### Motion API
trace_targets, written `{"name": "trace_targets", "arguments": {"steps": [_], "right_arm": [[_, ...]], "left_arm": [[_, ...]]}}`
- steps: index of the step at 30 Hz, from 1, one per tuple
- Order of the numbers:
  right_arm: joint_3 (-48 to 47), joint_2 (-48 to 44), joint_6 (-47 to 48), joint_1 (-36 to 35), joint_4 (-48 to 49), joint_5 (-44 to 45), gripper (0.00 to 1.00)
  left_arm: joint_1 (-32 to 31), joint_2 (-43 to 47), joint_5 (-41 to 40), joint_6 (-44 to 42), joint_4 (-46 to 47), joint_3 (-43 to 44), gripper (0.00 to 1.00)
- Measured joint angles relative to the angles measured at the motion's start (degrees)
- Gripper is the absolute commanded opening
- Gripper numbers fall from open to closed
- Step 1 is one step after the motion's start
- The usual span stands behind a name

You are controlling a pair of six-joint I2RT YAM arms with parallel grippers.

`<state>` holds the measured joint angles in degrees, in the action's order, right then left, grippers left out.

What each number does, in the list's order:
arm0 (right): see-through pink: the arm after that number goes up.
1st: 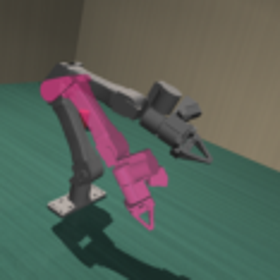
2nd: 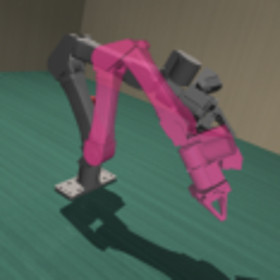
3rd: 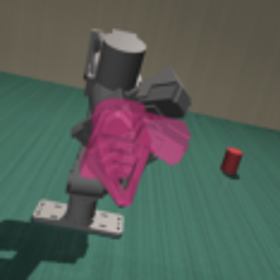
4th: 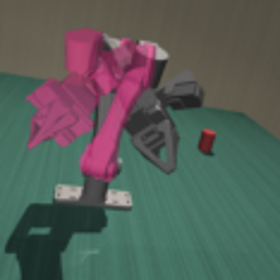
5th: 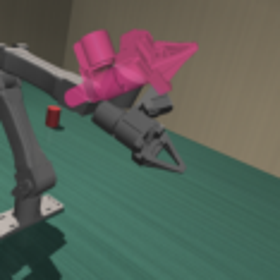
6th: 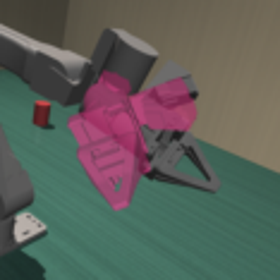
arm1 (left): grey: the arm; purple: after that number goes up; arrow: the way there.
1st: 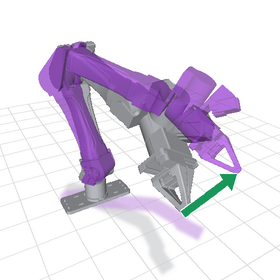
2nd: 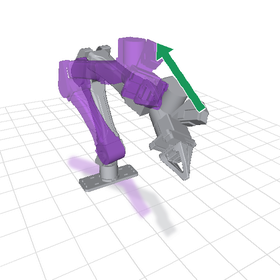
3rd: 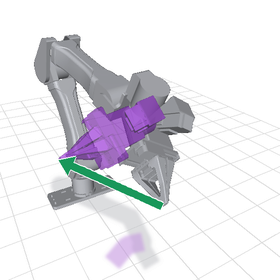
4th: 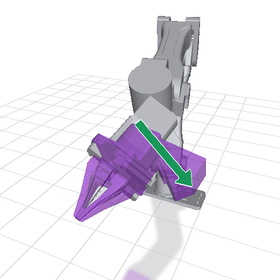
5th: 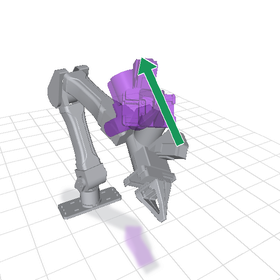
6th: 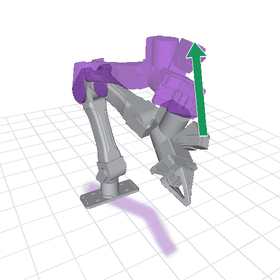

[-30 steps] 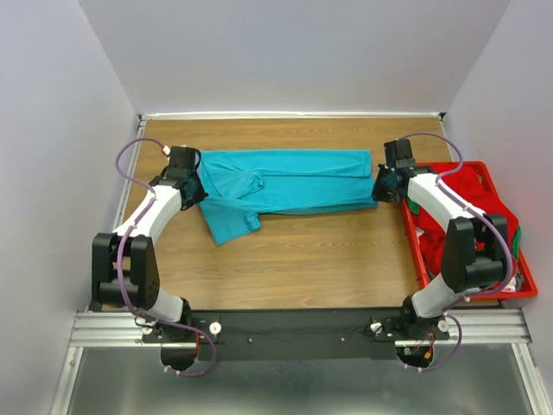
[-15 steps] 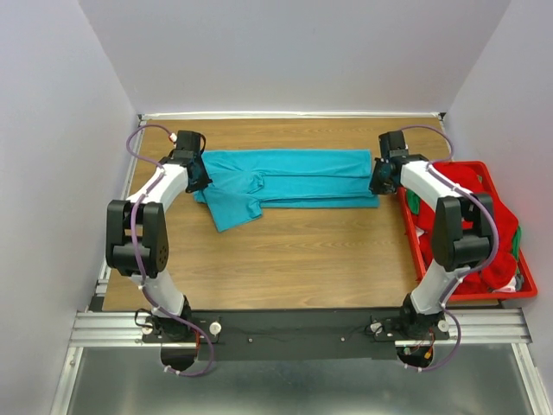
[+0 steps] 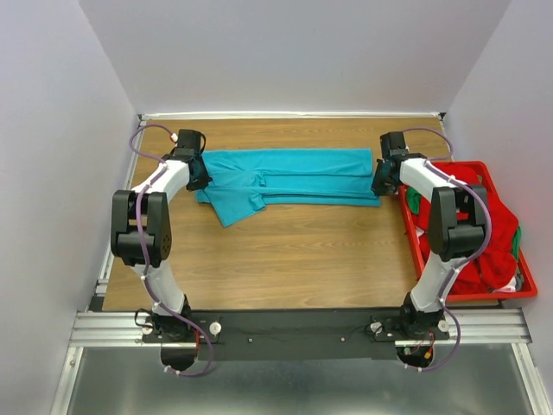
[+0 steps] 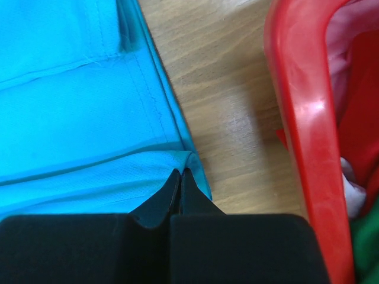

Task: Fold and stack the t-shirts
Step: Fold the tshirt

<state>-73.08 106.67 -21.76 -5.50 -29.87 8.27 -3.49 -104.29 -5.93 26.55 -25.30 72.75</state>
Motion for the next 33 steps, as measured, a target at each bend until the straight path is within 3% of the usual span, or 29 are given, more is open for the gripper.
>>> {"name": "trace_targets", "arguments": {"steps": [6, 10, 22, 25, 28, 33], "right_arm": [[-0.6, 1.4, 0.4, 0.0, 0.3, 0.0, 0.08], [-1.0, 2.3, 0.7, 0.0, 1.0, 0.0, 0.05], [-1.0, 2.5, 0.9, 0.0, 1.8, 0.6, 0.06], [-1.0, 2.6, 0.9, 0.0, 2.0, 0.9, 0.17], [-1.0, 2.6, 1.4, 0.0, 2.0, 0.9, 0.33], [-1.0, 2.2, 3.0, -0.5, 2.2, 0.8, 0.52]], "left_arm": [[0.0, -1.3, 0.0, 0.0, 1.0, 0.1, 0.02], [0.0, -1.5, 0.1, -0.1, 2.2, 0.3, 0.00], [-0.9, -1.6, -0.7, -1.5, 2.9, 2.8, 0.01], [-0.9, -2.5, -1.2, -1.7, 3.0, 4.0, 0.10], [-0.9, -3.6, -2.1, -1.6, 2.9, 4.5, 0.25], [-0.9, -3.6, -3.5, -1.2, 2.6, 4.3, 0.59]]}}
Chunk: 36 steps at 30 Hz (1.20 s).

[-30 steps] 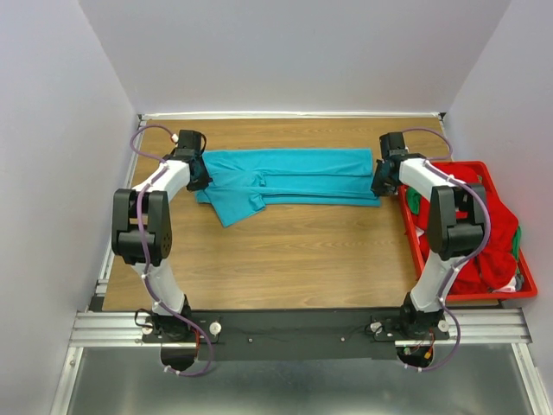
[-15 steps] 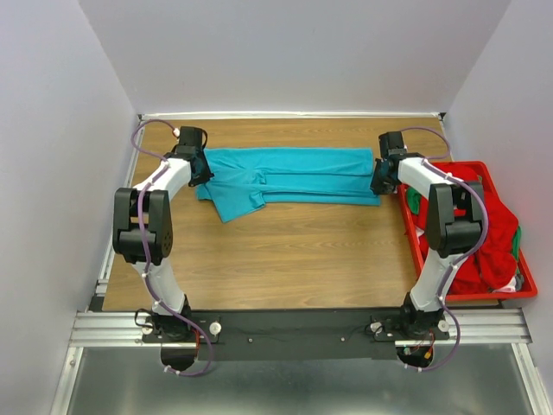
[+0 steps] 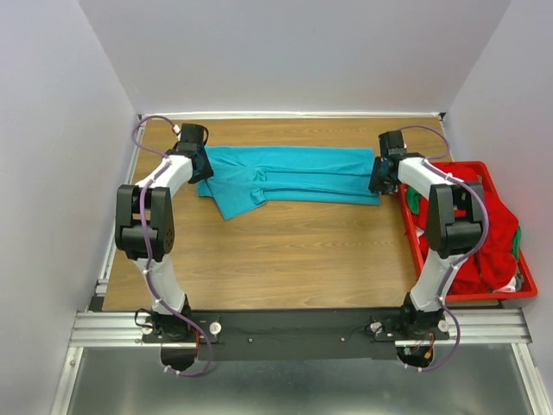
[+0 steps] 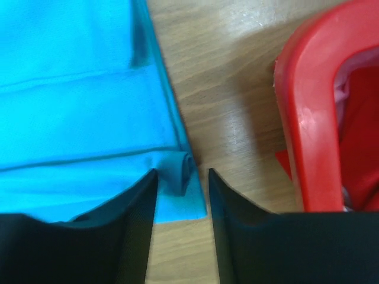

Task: Fold and stack the t-shirts
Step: Fold the tshirt

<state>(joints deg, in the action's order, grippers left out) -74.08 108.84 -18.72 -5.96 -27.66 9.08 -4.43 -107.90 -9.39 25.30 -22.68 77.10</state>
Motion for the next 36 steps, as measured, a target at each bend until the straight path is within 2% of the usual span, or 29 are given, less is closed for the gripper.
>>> {"name": "trace_targets", "arguments": {"steps": [2, 5, 11, 15, 19, 21, 23, 27, 31, 35, 36], "right_arm": [[0.0, -1.2, 0.4, -0.5, 0.0, 0.0, 0.58], [0.0, -4.3, 0.8, -2.3, 0.0, 0.0, 0.63], [0.1, -12.5, 0.9, -12.1, 1.9, -2.4, 0.64], [2.2, -14.6, 0.1, -18.5, 5.6, -7.5, 0.64], [5.7, -14.7, -1.4, -22.8, 8.5, -11.0, 0.65], [7.2, -14.7, -1.9, -24.0, 9.2, -12.1, 0.69], [8.6, -14.7, -2.4, -24.7, 9.8, -13.0, 0.77], [11.7, -15.3, -2.9, -25.0, 11.1, -13.5, 0.85], [15.3, -17.7, -2.8, -25.0, 11.3, -13.4, 0.87], [16.5, -19.3, -2.7, -25.1, 11.5, -13.4, 0.87], [16.6, -19.4, -2.6, -25.1, 11.6, -13.4, 0.87]], "left_arm": [[0.0, 0.7, -0.3, -0.3, -0.1, -0.2, 0.69], [0.0, 4.0, -0.6, 0.0, -0.3, -1.7, 0.77], [-1.8, 19.5, -0.9, 1.1, 0.3, -10.4, 0.78], [-6.5, 26.5, -0.8, 3.3, 1.2, -17.9, 0.73], [-11.5, 25.9, -0.2, 6.3, 2.8, -25.3, 0.68], [-13.1, 23.6, 0.1, 7.6, 2.8, -27.3, 0.65], [-13.7, 20.7, 0.2, 8.5, 3.3, -27.5, 0.62], [-14.0, 16.5, 0.0, 9.5, 4.9, -27.4, 0.59], [-14.0, 15.7, -0.2, 10.3, 6.6, -27.0, 0.55], [-14.1, 14.5, -0.8, 11.0, 8.0, -26.4, 0.46], [-14.1, 14.4, -0.9, 11.0, 8.2, -26.2, 0.41]]}}
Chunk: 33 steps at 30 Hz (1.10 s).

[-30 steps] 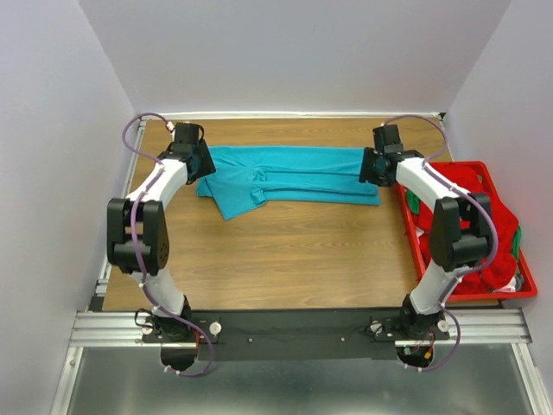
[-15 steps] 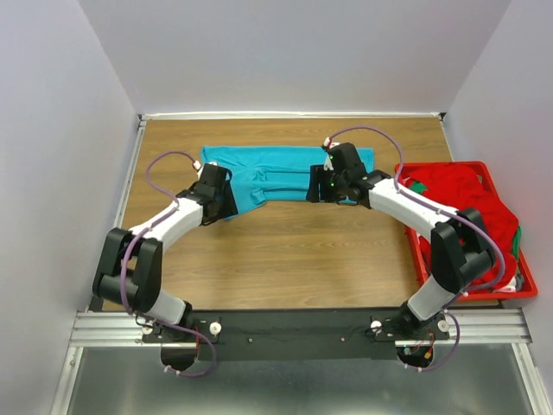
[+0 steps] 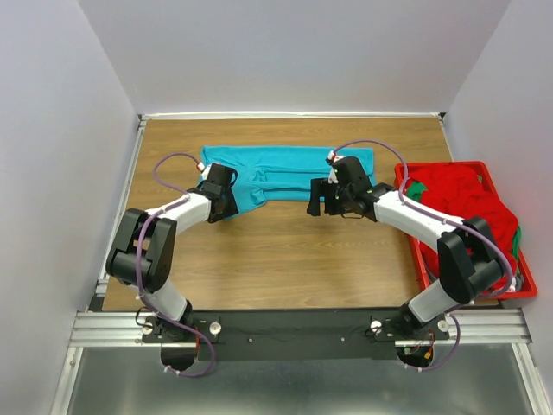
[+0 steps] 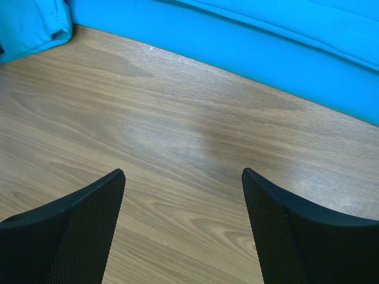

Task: Fold and stack the t-shirts
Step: Fold the tshirt

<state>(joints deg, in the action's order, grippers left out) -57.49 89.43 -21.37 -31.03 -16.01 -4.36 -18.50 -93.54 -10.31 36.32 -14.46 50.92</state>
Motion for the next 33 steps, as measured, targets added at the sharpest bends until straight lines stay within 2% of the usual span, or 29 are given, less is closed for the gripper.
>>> {"name": "trace_targets", "arguments": {"steps": [2, 3, 5, 6, 7, 13, 23, 29, 32, 33], "right_arm": [[0.1, 0.0, 0.0, 0.0, 0.1, 0.0, 0.87], [0.2, 0.0, 0.1, 0.0, 0.1, 0.0, 0.87], [0.2, 0.0, 0.3, 0.0, 0.2, 0.1, 0.87], [0.3, 0.0, 0.4, 0.0, 0.2, 0.2, 0.87], [0.3, 0.0, 0.5, 0.0, 0.2, 0.2, 0.87], [0.3, 0.0, 0.7, 0.0, 0.3, 0.8, 0.87], [0.3, 0.0, 1.9, 0.0, 0.5, 2.2, 0.87], [0.3, 0.0, 2.4, 0.0, 0.5, 3.7, 0.86], [0.3, 0.3, 2.8, 0.0, 0.6, 4.4, 0.86], [0.3, 0.5, 3.0, 0.0, 0.6, 4.6, 0.86]], "left_arm": [[-0.1, -0.8, -0.2, 0.3, 0.5, 0.5, 0.33], [-0.2, -1.1, -0.5, 0.5, 0.7, 0.6, 0.22], [-0.4, -1.2, -0.6, 0.7, 0.7, 0.7, 0.12], [-0.5, -1.2, -0.6, 0.7, 0.7, 0.7, 0.01], [-0.7, -1.3, -0.7, 1.2, 0.6, 0.7, 0.00], [-0.8, -1.8, -2.3, 0.3, -3.8, 5.6, 0.00], [1.0, -14.0, -5.0, -4.0, -7.4, 34.3, 0.00], [2.8, -22.0, -5.2, -5.8, -8.0, 42.1, 0.00], [3.3, -24.6, -5.2, -6.5, -7.9, 43.6, 0.06], [3.4, -25.2, -5.2, -6.6, -7.9, 44.0, 0.11]]}}
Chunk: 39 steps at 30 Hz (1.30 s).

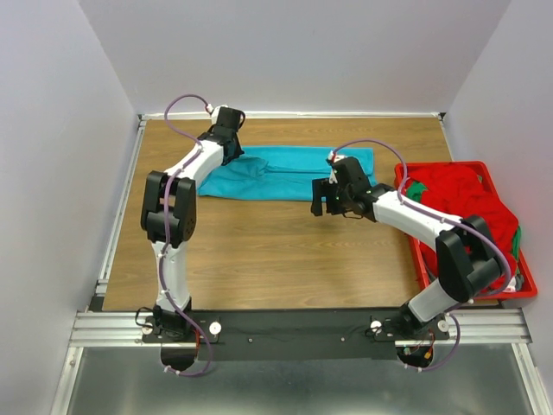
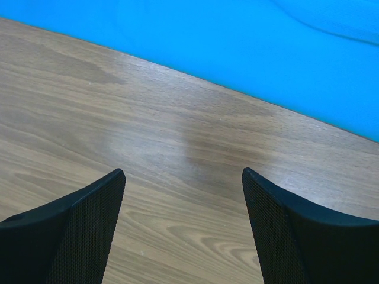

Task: Fold and stack the t-shirts
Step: Fold the tshirt

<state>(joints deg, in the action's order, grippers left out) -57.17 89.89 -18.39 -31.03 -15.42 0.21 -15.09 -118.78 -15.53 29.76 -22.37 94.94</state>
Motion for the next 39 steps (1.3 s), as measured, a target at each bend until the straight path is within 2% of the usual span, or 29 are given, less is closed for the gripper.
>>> {"name": "trace_targets", "arguments": {"steps": [2, 3, 5, 6, 7, 9, 12, 18, 22, 27, 32, 39], "right_arm": [[0.0, 0.7, 0.1, 0.0, 0.0, 0.4, 0.86], [0.0, 1.2, 0.1, 0.0, 0.1, 0.6, 0.86], [-0.1, 2.0, 0.3, 0.0, 0.0, 0.9, 0.86], [-0.2, 2.4, 0.4, 0.0, 0.0, 1.1, 0.86], [-0.4, 2.8, 0.5, 0.0, 0.0, 1.5, 0.86], [-0.8, 3.4, 0.5, 0.1, 0.0, 2.4, 0.86], [-1.1, 3.7, 0.5, 0.9, 0.1, 3.1, 0.83], [-2.8, 4.6, 0.5, 8.2, 0.3, 3.0, 0.74], [-4.6, 6.3, 0.3, 12.7, 0.6, 2.9, 0.65], [-5.7, 8.9, -0.5, 16.2, 1.0, 2.8, 0.58], [-5.7, 11.6, -1.2, 18.8, 2.1, 2.6, 0.53], [-5.3, 14.2, -2.1, 21.9, 2.8, 2.3, 0.53]], "left_arm": [[0.3, -1.0, 0.1, 0.0, 0.5, 0.6, 0.20], [0.4, -1.4, 0.1, -0.1, 0.8, 0.7, 0.30], [0.7, -1.8, 0.3, 0.0, 1.2, 0.7, 0.43], [1.1, -1.9, 0.4, -0.3, 1.5, 0.7, 0.56], [1.3, -1.9, 0.5, -0.4, 1.6, 0.8, 0.59], [2.0, -1.8, 0.6, -0.6, 2.2, 0.9, 0.72], [2.6, -0.3, 0.5, -0.7, 2.9, -0.6, 0.72], [3.4, 14.0, 0.2, 1.7, 4.6, -15.1, 0.51], [4.0, 21.3, 0.7, 4.2, 7.6, -24.3, 0.45], [5.4, 18.6, 1.4, 6.1, 9.4, -29.6, 0.38], [8.7, 14.8, 1.4, 7.4, 9.6, -31.0, 0.34], [10.5, 14.4, 1.3, 8.5, 10.3, -32.1, 0.33]]}}
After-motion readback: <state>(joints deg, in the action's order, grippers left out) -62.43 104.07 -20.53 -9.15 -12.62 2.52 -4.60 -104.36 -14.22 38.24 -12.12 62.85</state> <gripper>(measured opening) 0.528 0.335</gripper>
